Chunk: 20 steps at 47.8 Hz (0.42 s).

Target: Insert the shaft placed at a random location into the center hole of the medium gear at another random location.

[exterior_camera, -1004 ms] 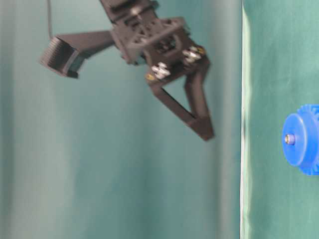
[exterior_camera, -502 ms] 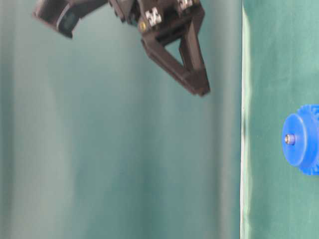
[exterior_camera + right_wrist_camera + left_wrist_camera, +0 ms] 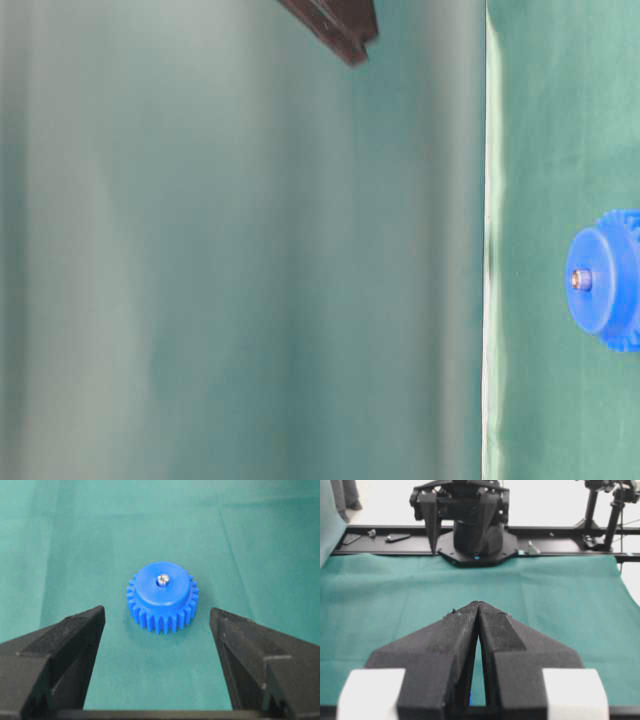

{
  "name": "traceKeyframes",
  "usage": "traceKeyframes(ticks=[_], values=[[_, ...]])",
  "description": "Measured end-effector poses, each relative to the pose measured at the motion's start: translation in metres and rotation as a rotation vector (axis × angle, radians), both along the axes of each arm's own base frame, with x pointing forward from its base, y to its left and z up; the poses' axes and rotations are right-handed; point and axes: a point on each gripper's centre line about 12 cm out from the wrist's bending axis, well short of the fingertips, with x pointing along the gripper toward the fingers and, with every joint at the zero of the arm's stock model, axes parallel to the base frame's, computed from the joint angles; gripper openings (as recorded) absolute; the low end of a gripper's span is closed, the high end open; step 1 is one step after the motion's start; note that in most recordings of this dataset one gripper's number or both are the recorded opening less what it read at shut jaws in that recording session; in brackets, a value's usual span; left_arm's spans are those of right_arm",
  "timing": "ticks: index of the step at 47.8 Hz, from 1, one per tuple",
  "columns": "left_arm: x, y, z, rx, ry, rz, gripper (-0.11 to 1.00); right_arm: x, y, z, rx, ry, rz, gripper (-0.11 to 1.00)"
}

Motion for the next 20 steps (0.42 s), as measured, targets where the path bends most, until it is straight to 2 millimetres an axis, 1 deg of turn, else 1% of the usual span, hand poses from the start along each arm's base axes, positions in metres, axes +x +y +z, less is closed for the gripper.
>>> traceKeyframes(ticks=[7, 20], values=[[-0.0001, 0.0, -0.0008, 0.001, 0.003, 0.0, 0.0, -0.0093, 0.0002, 0.0048, -0.002, -0.008, -0.001, 0.86], [-0.0001, 0.0, -0.0008, 0.001, 0.003, 0.0, 0.0, -0.0114, 0.0005, 0.0012, 0.002, 0.021, -0.001, 0.86]])
